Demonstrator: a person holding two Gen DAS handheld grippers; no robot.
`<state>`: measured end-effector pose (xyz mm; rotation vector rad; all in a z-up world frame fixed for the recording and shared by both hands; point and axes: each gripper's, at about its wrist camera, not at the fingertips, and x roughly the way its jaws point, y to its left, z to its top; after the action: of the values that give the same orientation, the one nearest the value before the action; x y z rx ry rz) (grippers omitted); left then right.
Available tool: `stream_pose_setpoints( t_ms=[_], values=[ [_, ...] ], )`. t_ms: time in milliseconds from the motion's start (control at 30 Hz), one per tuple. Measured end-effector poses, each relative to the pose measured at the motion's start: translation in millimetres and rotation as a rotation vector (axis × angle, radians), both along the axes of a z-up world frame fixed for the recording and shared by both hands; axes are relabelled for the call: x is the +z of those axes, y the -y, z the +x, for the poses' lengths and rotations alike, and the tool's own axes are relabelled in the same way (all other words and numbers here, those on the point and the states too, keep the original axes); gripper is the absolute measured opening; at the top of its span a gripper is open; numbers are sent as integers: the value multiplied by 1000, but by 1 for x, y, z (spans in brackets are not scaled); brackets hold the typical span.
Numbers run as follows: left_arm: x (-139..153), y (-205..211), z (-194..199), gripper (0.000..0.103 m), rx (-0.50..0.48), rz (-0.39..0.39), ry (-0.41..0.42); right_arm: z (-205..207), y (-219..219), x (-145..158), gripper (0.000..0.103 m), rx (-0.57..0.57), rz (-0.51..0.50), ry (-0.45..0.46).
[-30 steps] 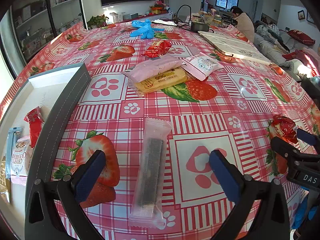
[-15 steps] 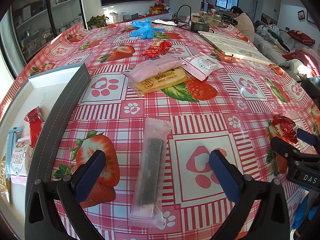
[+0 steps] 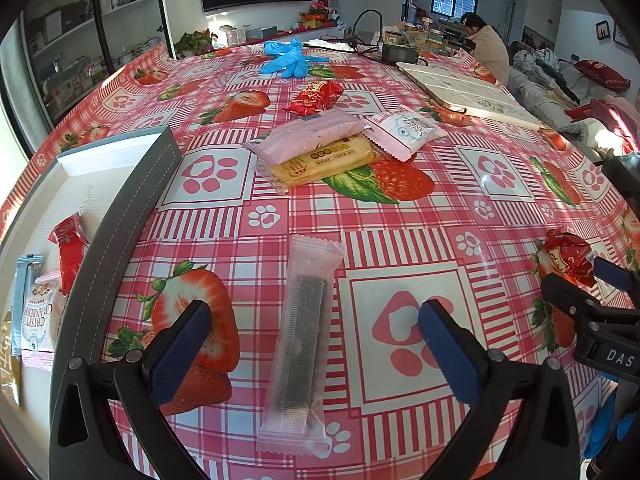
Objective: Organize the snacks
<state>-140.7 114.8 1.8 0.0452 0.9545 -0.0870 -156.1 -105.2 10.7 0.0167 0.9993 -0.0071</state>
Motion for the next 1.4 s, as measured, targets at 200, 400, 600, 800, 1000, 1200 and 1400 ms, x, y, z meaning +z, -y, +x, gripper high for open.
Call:
stream_pose_setpoints(
  t_ms=[200, 400, 600, 800, 1000, 1200, 1400],
  values=[
    [0, 0, 0, 103, 0, 0, 0, 0, 0, 0, 103, 0, 0, 0],
    [0, 0, 0, 103, 0, 0, 0, 1, 0, 0, 103, 0, 0, -1],
    [-1, 0, 0, 103, -2, 1, -1, 0, 0, 0, 103, 3, 0, -3],
    [3, 2, 5, 103, -25, 10, -60, 16, 2, 2, 103, 59, -2, -90],
    [10, 13, 9, 84, -102, 22, -165, 42, 0, 5, 96, 123, -8, -201],
    [18, 23, 4, 19, -186, -15, -213, 47, -6, 15, 33, 147, -2, -225],
    [27, 11, -8, 17, -186, -127, -250, 27, -3, 20, 30, 138, 134, -226]
  ],
)
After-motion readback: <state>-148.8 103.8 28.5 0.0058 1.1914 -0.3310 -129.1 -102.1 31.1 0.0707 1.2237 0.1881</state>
